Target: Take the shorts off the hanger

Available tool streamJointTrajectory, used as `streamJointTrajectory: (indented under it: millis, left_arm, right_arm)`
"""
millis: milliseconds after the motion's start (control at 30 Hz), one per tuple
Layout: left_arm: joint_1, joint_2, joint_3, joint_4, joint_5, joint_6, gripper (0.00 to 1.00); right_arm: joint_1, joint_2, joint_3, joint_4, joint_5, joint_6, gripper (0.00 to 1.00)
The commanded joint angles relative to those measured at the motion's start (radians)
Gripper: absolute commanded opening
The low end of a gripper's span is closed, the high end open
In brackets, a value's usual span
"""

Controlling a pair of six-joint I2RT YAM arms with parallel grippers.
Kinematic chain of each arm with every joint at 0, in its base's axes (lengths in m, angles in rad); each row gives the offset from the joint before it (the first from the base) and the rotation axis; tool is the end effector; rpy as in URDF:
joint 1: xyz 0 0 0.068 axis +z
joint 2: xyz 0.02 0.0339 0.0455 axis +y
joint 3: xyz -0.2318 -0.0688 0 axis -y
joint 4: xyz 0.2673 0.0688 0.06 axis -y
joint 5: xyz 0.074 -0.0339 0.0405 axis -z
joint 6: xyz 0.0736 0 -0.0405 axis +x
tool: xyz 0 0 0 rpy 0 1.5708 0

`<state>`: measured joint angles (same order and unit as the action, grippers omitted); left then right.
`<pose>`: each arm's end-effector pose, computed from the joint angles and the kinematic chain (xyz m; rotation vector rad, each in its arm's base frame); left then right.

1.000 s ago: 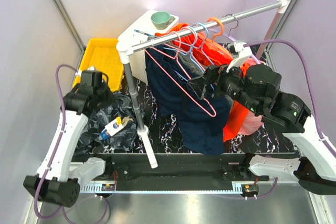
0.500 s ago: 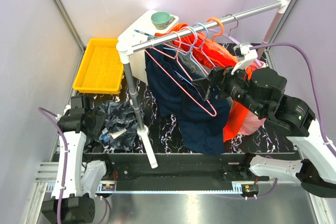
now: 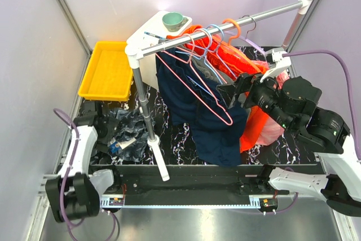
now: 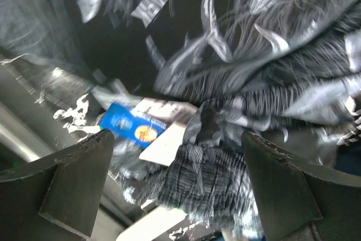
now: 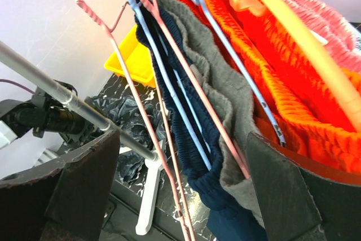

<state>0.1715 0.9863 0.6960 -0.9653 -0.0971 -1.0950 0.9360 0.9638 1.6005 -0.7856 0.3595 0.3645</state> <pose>0.2067 0.0430 0.1478 -1.6837 2.2568 -0.0769 0.1444 0.1524 0.4899 -0.2283 1.7395 0.6530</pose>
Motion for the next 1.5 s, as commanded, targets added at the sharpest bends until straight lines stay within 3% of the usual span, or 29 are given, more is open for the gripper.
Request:
streamJointTrajectory:
  millis: [0, 100, 333, 367, 433, 533, 600, 667, 967, 1133, 1333, 1433, 1467]
  left_arm:
    - [0.005, 0.093, -0.067, 0.175, 0.017, 0.021, 0.99]
    - [0.022, 0.194, -0.093, 0.217, 0.040, -0.012, 0.99]
    - [0.037, 0.261, -0.139, 0.381, 0.062, -0.049, 0.95]
    - [0.040, 0.258, -0.145, 0.407, 0.059, -0.048, 0.84]
    - [0.054, 0.243, -0.170, 0.434, 0.054, -0.039, 0.72]
    - [0.089, 0.175, -0.225, 0.529, 0.091, -0.011, 0.26]
    - [0.097, 0.140, -0.233, 0.556, 0.123, 0.004, 0.06]
    - [0.099, 0.138, -0.190, 0.510, 0.137, 0.027, 0.00]
    - [0.088, 0.029, 0.095, 0.162, 0.011, 0.044, 0.00]
    - [0.091, -0.136, 0.166, 0.125, -0.041, -0.045, 0.00]
    - [0.097, -0.065, 0.281, 0.065, -0.016, -0.029, 0.01]
    - [0.149, -0.003, 0.258, 0.092, 0.009, 0.012, 0.39]
    - [0.173, 0.018, 0.252, 0.092, 0.017, 0.017, 0.66]
  right_arm:
    - [0.003, -0.014, 0.022, 0.012, 0.067, -0.042, 1.00]
    - [0.003, -0.016, 0.019, 0.014, 0.073, -0.058, 1.00]
    - [0.003, -0.033, 0.010, 0.014, 0.104, -0.071, 1.00]
    - [0.003, -0.034, 0.007, 0.014, 0.114, -0.072, 1.00]
    - [0.001, -0.039, 0.004, 0.020, 0.122, -0.073, 1.00]
    - [0.001, -0.037, 0.006, 0.023, 0.127, -0.079, 1.00]
    - [0.003, -0.039, 0.006, 0.029, 0.131, -0.084, 1.00]
    - [0.003, -0.037, 0.006, 0.034, 0.130, -0.085, 1.00]
    - [0.003, -0.020, 0.018, 0.037, 0.101, -0.107, 1.00]
    - [0.003, -0.017, 0.021, 0.048, 0.096, -0.125, 1.00]
    - [0.003, -0.040, 0.009, 0.057, 0.096, -0.134, 1.00]
    - [0.003, -0.050, 0.006, 0.059, 0.099, -0.134, 1.00]
    - [0.003, -0.053, 0.004, 0.057, 0.102, -0.134, 1.00]
